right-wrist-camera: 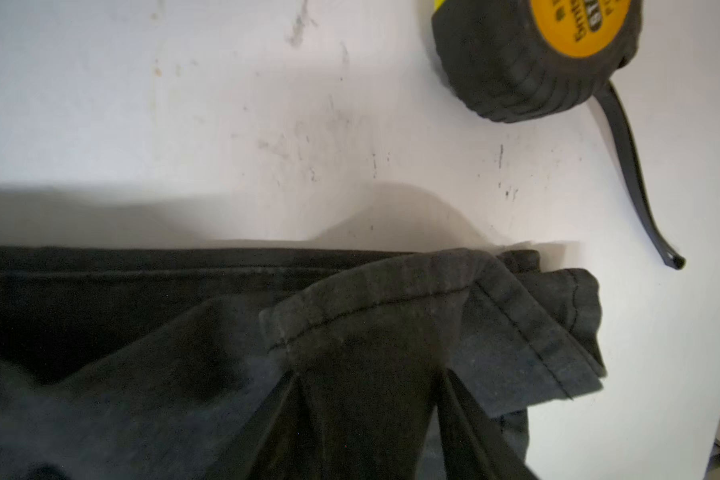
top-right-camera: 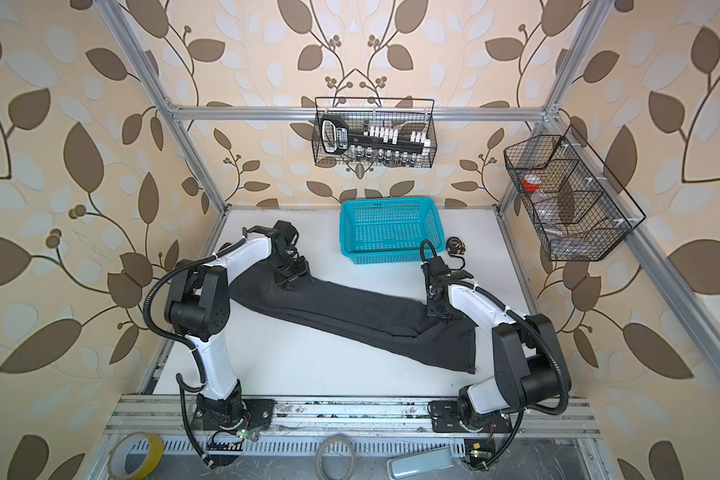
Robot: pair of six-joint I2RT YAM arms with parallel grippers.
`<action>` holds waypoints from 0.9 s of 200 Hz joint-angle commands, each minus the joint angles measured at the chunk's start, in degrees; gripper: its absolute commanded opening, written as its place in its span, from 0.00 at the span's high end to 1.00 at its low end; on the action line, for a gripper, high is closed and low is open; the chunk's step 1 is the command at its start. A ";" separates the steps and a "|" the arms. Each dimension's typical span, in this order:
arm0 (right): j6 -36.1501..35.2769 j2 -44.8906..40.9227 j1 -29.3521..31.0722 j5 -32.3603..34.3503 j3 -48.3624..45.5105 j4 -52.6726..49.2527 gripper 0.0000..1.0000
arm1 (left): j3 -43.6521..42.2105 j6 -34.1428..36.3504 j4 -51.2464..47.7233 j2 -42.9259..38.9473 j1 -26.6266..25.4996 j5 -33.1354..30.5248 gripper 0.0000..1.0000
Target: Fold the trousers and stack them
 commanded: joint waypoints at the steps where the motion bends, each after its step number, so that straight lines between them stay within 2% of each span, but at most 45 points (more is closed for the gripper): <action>1: 2.35 -0.09 0.51 4.11 -1.00 -0.21 0.50 | 0.24 0.14 0.52 1.73 0.52 -2.35 0.43; 39: 7.55 -6.86 -2.54 5.62 -3.70 -5.79 0.72 | -0.19 2.43 0.55 4.23 0.69 -6.98 0.44; 56: 11.99 -12.89 -5.11 3.97 -5.66 -8.47 0.76 | -0.21 2.53 0.80 4.96 0.69 -7.98 0.44; 74: 18.20 -19.24 -9.16 -1.95 -8.62 -9.73 0.77 | 0.25 2.71 0.88 5.90 0.78 -8.32 0.44; 92: 26.25 -24.16 -13.33 -6.87 -12.51 -10.98 0.75 | 1.39 3.31 0.30 6.94 0.91 -9.31 0.44; 124: 40.86 -29.65 -13.73 -5.95 -15.08 -17.70 0.73 | 2.55 3.64 -0.17 7.47 2.44 -10.75 0.44; 134: 44.38 -30.02 -13.73 -4.61 -14.91 -20.69 0.69 | 3.16 3.86 -0.64 7.39 2.86 -10.81 0.44; 158: 47.72 -30.86 -14.80 -1.14 -11.90 -25.91 0.49 | 4.49 4.10 -1.68 6.62 2.98 -9.41 0.44; 180: 47.94 -32.16 -17.24 1.16 -5.65 -30.61 0.45 | 4.97 3.77 -2.77 5.16 2.90 -8.30 0.44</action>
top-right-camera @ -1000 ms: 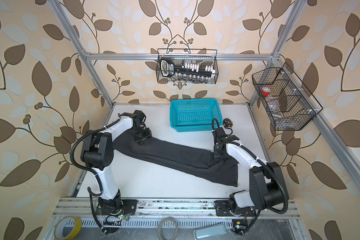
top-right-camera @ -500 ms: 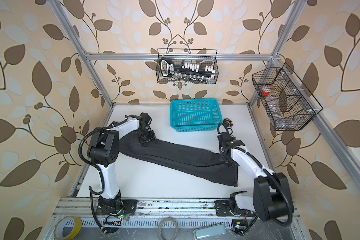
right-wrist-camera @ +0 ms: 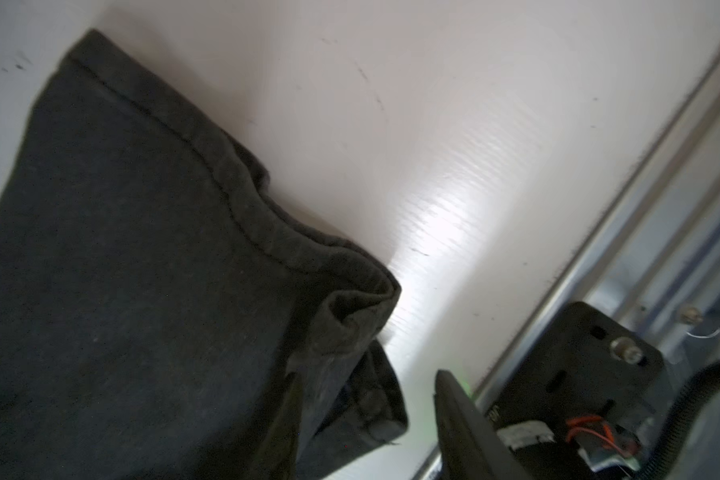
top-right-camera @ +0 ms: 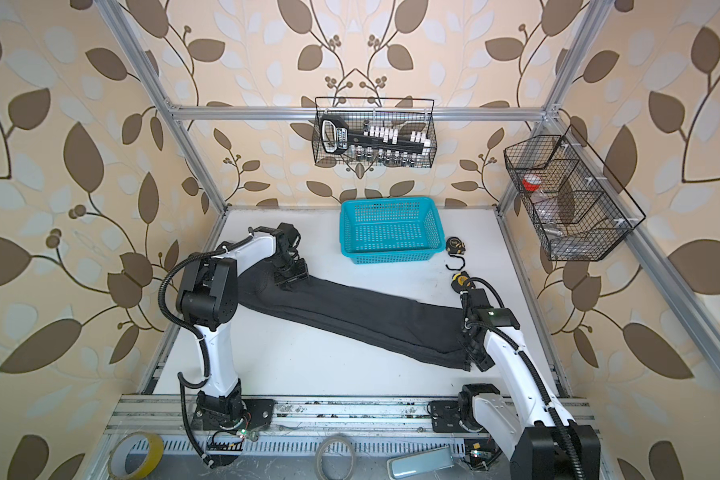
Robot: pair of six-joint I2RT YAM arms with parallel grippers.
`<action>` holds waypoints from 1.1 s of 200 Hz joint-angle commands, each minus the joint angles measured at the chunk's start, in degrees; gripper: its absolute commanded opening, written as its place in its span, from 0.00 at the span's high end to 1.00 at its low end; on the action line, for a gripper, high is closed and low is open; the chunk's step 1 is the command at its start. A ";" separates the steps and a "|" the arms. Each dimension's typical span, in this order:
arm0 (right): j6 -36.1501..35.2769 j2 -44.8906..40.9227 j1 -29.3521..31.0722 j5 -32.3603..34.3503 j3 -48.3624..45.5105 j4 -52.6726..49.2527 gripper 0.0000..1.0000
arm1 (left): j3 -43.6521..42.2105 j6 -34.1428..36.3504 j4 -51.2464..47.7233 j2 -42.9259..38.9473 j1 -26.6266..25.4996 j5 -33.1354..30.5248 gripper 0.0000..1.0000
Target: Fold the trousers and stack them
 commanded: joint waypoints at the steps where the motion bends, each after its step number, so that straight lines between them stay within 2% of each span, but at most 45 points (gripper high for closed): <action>1: 5.33 -1.95 -2.10 4.28 6.90 -8.05 0.45 | 2.07 1.08 -2.39 -0.86 0.91 -3.25 0.44; 11: 2.15 -2.37 -2.73 5.25 9.69 -6.14 0.45 | 2.39 1.20 -2.89 -1.72 0.92 -2.92 0.44; 34: -10.73 0.87 -3.86 4.83 12.86 3.12 0.40 | 3.18 1.09 -3.89 -3.11 0.86 -0.91 0.44; 56: -21.43 4.78 -4.53 -0.25 10.96 13.41 0.37 | 3.42 0.35 -3.97 -4.69 0.81 1.25 0.43; 78: -26.37 8.06 -7.57 -9.00 6.17 23.70 0.37 | 3.15 -0.61 -3.23 -5.21 0.27 3.85 0.43; 102: -29.58 13.03 -9.60 -11.57 4.05 29.23 0.36 | 1.99 -1.38 -2.42 -5.49 -0.28 5.33 0.43; 127: -29.94 18.96 -11.14 -12.65 3.12 28.92 0.34 | 0.71 -0.77 -2.51 -5.72 -0.46 4.88 0.42; 152: -30.37 19.75 -12.93 -11.78 0.16 29.87 0.31 | 0.43 0.18 -2.89 -5.71 -0.39 3.93 0.41; 173: -30.83 20.38 -15.76 -13.90 -1.66 30.60 0.29 | 1.12 0.86 -3.57 -5.46 -0.30 3.60 0.40; 182: -31.03 21.01 -15.89 -14.24 -2.19 30.89 0.25 | 1.35 1.07 -3.73 -5.30 -0.13 3.49 0.40; 220: -30.40 23.38 -15.90 -18.27 -5.04 33.40 0.26 | 2.43 1.70 -4.54 -4.24 0.68 3.32 0.39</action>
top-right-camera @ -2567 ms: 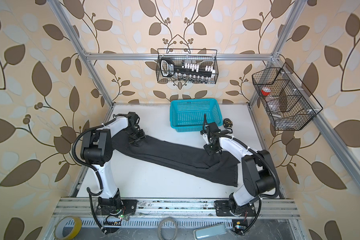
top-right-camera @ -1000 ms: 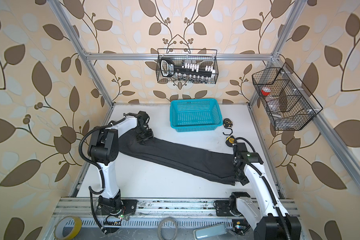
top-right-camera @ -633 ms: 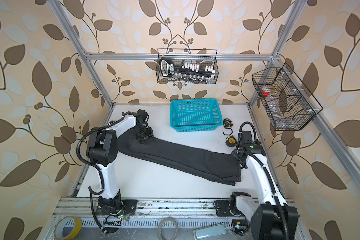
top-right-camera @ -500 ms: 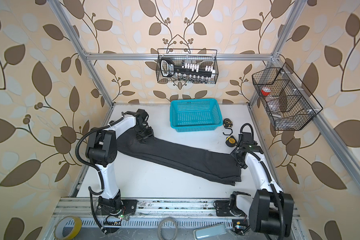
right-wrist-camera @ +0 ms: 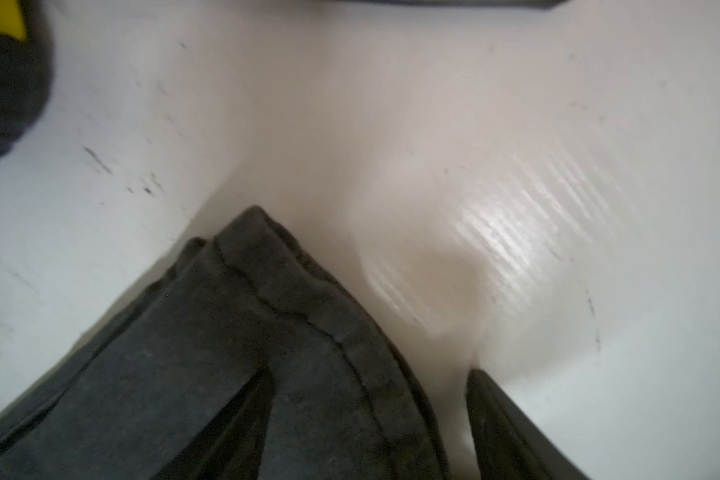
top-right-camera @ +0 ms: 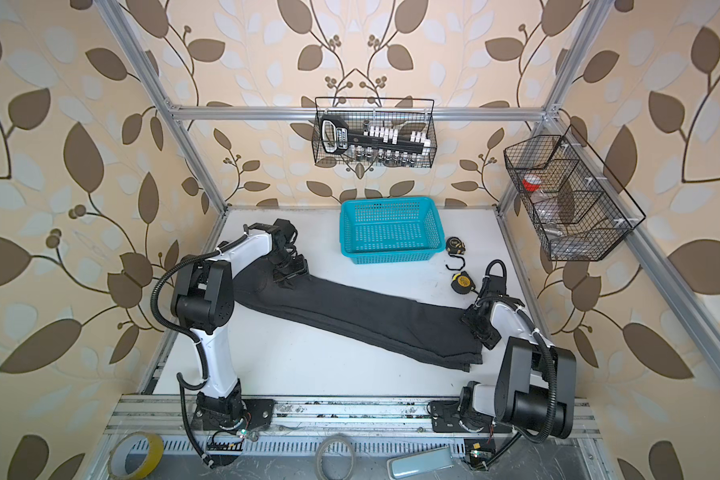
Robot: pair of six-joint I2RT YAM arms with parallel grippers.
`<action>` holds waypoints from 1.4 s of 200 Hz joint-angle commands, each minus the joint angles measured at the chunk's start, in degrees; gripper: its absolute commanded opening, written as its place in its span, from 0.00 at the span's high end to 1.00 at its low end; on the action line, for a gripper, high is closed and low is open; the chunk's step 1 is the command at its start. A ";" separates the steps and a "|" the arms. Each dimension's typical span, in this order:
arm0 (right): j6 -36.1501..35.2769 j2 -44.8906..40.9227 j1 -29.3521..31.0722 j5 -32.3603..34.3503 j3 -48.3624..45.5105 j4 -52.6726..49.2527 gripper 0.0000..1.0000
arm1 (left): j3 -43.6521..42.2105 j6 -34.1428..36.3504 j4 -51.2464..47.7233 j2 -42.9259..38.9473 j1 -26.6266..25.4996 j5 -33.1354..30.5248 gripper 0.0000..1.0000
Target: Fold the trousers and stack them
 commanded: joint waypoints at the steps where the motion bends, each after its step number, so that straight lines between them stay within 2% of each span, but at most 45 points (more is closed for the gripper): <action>1: 0.35 2.04 -0.16 -4.83 -3.59 2.21 0.26 | 1.68 1.33 -2.72 -1.81 0.61 -0.24 0.39; 18: 1.05 2.16 0.02 -4.91 -5.43 3.37 0.28 | 2.08 1.41 -2.95 -1.84 1.04 -0.42 0.39; 35: 1.18 3.04 0.79 -5.14 -6.19 3.91 0.36 | 2.56 1.59 -3.41 -1.84 1.40 -0.60 0.38; 77: 2.31 2.71 9.09 0.49 -4.02 1.18 0.65 | 4.14 2.12 -4.88 -3.06 1.93 -0.85 0.36; 113: 0.02 1.51 9.24 3.23 -1.72 -1.05 0.99 | 6.10 2.27 -6.23 -4.33 2.24 -1.77 0.33; 144: -3.46 -4.54 7.85 8.52 4.59 -8.94 1.00 | 6.92 3.33 -7.47 -5.17 3.01 -3.30 0.29; 188: -5.30 -15.61 -1.64 7.03 7.63 -14.81 1.00 | 6.50 4.31 -8.08 -5.85 4.46 -3.15 0.28; 214: -4.82 -17.44 -4.67 7.99 11.45 -16.53 1.00 | 5.97 4.79 -8.00 -5.76 4.59 -2.65 0.28; 230: -4.39 -17.65 -4.81 8.24 14.02 -16.44 1.00 | 5.16 4.78 -7.55 -5.70 4.62 -2.11 0.28; 251: -2.25 -16.25 -4.05 3.27 17.33 -18.55 1.00 | 3.98 4.90 -6.79 -5.55 4.64 -1.57 0.28; 280: 4.99 -15.79 3.21 -4.49 21.22 -21.00 0.99 | 2.08 5.05 -5.40 -4.79 4.81 -1.69 0.28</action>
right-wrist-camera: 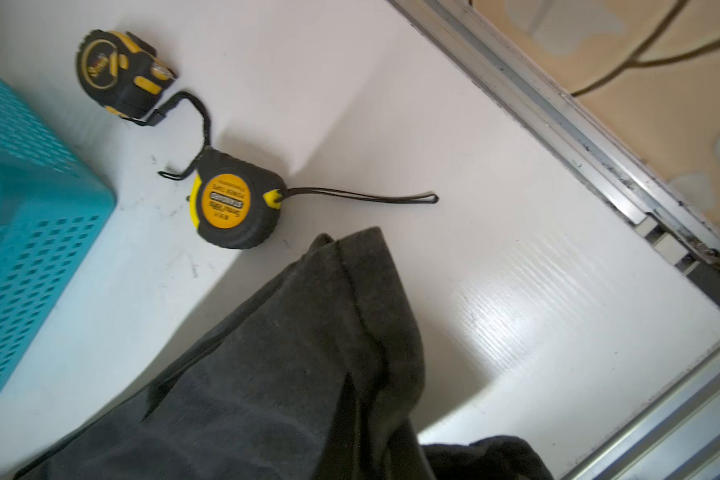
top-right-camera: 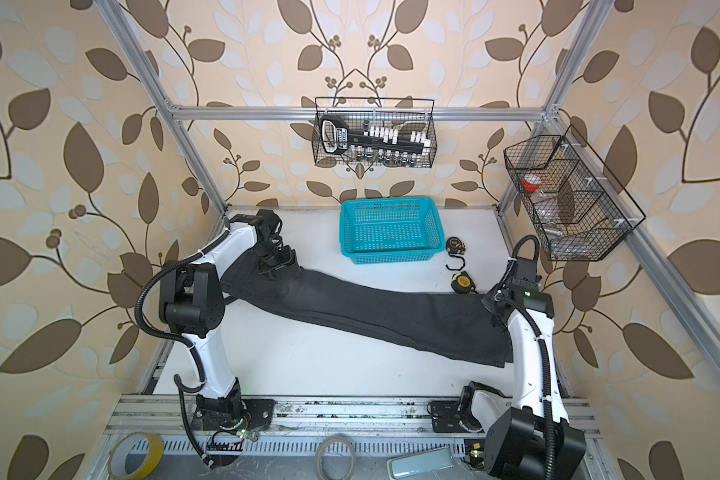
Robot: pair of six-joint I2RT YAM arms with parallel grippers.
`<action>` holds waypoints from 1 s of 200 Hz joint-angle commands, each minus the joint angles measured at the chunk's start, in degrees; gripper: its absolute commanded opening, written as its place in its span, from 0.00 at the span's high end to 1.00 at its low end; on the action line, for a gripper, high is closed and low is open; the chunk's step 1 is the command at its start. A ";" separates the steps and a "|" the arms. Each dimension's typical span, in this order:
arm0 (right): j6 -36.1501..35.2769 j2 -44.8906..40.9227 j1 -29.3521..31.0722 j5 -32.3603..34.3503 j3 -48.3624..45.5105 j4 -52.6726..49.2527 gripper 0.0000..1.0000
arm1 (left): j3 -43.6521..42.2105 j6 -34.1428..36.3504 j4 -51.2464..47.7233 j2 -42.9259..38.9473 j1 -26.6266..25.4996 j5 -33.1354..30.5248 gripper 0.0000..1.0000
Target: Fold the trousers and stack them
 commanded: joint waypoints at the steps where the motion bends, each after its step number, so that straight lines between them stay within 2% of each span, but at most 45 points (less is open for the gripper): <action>1: 6.72 0.60 5.14 -7.09 3.95 -3.61 0.99 | -1.58 1.10 -0.01 -1.58 0.34 0.23 0.28; 37: 20.31 4.12 21.33 -11.93 11.36 -2.91 0.94 | -3.07 1.35 1.89 -0.02 1.77 -0.65 0.28; 55: 27.07 6.54 27.63 -14.92 13.47 1.63 0.94 | -2.80 1.78 2.36 0.71 2.67 -1.88 0.28; 101: 41.50 16.32 41.21 -17.55 20.54 15.22 0.94 | -2.75 3.01 2.51 1.65 3.86 -4.57 0.28; 157: 50.01 29.04 51.96 -14.65 28.76 27.37 0.95 | -5.86 3.39 3.48 0.22 4.57 -5.51 0.28; 178: 48.31 34.30 55.35 -10.51 34.18 24.43 0.94 | -5.91 3.39 3.33 -0.24 4.57 -5.59 0.28; 200: 50.00 38.35 57.81 -6.56 35.67 24.09 0.95 | -4.82 3.59 2.22 -1.34 4.57 -6.27 0.28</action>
